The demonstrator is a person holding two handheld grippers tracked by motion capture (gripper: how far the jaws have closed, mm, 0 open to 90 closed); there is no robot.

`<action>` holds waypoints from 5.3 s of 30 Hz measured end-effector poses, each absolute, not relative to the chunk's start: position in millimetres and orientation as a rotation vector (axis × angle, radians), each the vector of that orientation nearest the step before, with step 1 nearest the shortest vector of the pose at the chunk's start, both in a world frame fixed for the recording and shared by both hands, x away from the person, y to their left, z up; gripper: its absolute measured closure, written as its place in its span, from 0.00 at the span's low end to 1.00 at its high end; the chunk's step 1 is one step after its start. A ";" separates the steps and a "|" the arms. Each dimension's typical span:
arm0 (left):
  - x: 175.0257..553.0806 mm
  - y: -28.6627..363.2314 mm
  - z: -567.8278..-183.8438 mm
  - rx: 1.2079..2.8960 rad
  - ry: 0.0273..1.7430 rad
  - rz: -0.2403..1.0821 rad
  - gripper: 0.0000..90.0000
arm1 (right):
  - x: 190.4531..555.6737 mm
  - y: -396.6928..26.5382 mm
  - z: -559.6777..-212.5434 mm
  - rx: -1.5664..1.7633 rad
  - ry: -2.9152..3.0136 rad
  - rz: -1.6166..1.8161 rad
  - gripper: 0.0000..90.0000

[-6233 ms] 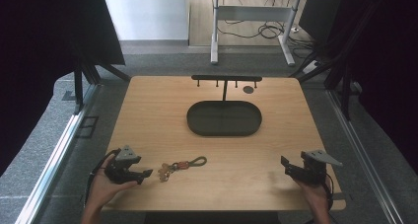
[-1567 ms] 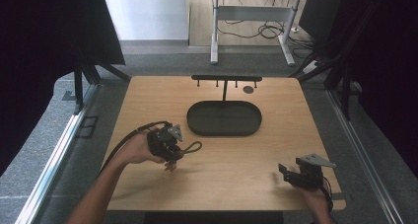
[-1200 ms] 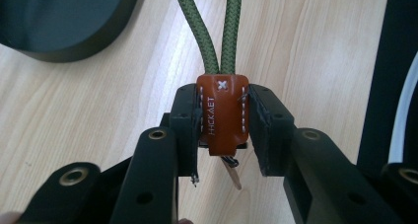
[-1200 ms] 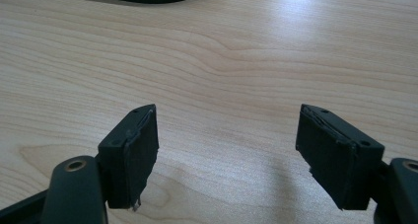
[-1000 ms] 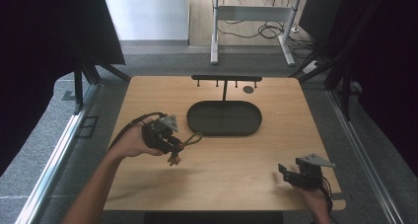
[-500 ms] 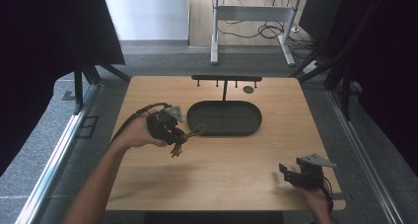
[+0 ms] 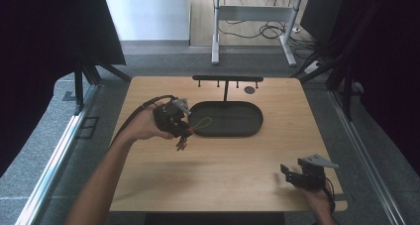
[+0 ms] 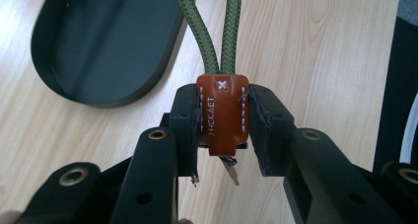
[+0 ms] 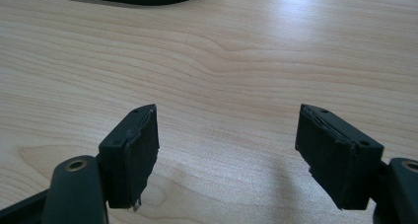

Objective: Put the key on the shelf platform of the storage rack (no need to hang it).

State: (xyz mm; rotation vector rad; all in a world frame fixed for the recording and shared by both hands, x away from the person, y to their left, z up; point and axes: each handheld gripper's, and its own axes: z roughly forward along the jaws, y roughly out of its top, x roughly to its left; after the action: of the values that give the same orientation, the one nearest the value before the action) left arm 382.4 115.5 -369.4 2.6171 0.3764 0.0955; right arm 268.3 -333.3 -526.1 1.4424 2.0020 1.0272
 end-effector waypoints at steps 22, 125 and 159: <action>399.3 93.1 -354.1 2.629 0.382 0.122 0.74 | 268.9 -334.7 -526.5 1.449 1.999 1.033 0.28; 489.8 15.7 -425.3 2.766 0.460 0.108 0.71 | 267.6 -339.8 -528.3 1.465 1.995 1.004 0.28; 447.2 43.0 -382.8 2.641 0.391 0.117 0.56 | 268.9 -336.2 -528.1 1.454 2.001 1.003 0.28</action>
State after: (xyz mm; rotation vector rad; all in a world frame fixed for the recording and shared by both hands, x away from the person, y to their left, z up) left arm 447.2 43.0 -382.8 2.6406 0.3911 0.1167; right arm 268.9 -336.2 -528.1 1.4536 2.0012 1.0028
